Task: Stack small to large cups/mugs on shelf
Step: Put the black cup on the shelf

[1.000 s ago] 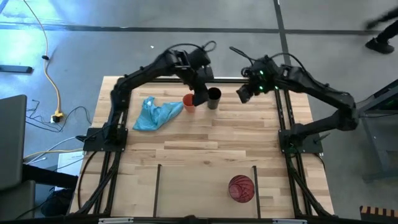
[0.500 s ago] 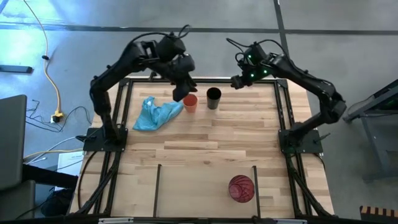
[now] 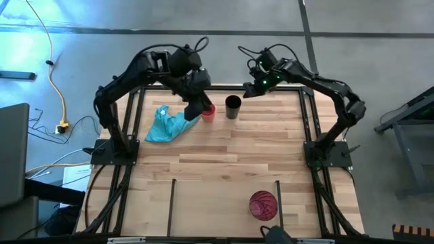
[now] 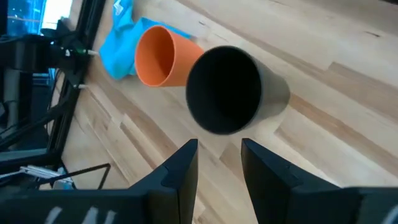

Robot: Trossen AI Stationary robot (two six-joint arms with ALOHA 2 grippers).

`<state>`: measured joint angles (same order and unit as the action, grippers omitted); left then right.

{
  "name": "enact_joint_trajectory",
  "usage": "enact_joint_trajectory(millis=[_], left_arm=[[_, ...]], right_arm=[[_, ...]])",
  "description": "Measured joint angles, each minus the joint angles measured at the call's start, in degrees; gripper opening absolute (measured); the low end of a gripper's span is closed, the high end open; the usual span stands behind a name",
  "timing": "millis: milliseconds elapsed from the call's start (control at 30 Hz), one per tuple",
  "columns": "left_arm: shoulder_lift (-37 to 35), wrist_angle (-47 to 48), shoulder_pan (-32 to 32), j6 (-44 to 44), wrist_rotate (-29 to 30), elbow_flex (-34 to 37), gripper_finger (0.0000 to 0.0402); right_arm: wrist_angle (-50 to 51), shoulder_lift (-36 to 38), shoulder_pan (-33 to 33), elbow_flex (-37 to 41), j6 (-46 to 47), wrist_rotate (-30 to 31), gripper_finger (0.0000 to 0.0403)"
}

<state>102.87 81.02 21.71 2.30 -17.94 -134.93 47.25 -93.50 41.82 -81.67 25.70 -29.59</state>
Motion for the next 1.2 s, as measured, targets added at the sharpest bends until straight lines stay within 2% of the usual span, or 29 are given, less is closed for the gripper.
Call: enact_joint_trajectory(millis=[267,533,700,800,1000,1200], left_arm=[[0.0,0.61,-2.76,1.21,2.52,0.0,0.0117],[0.0,1.41,-2.75,1.17,2.54,0.0,0.0117],[0.02,1.59,-2.75,1.14,2.54,0.0,0.0117],[0.04,1.65,-2.75,1.12,2.54,0.0,0.0117],[0.04,1.99,-2.75,1.16,2.28,0.0,0.0117],[0.04,3.22,-2.77,1.41,2.24,0.0,0.0117]], right_arm=[[-2.15,-0.56,-1.27,0.0,2.59,4.99,0.0114],[-1.48,-0.56,-3.76,0.0,2.76,0.93,0.0114],[-3.09,-0.54,-4.78,0.0,3.92,-6.41,0.0114],[-5.37,-0.54,-4.87,0.0,6.12,-8.76,0.0114],[-8.24,-0.54,-4.24,0.0,13.05,-8.88,0.0114],[-6.71,-0.54,-2.81,0.02,14.37,-5.96,0.0114]])
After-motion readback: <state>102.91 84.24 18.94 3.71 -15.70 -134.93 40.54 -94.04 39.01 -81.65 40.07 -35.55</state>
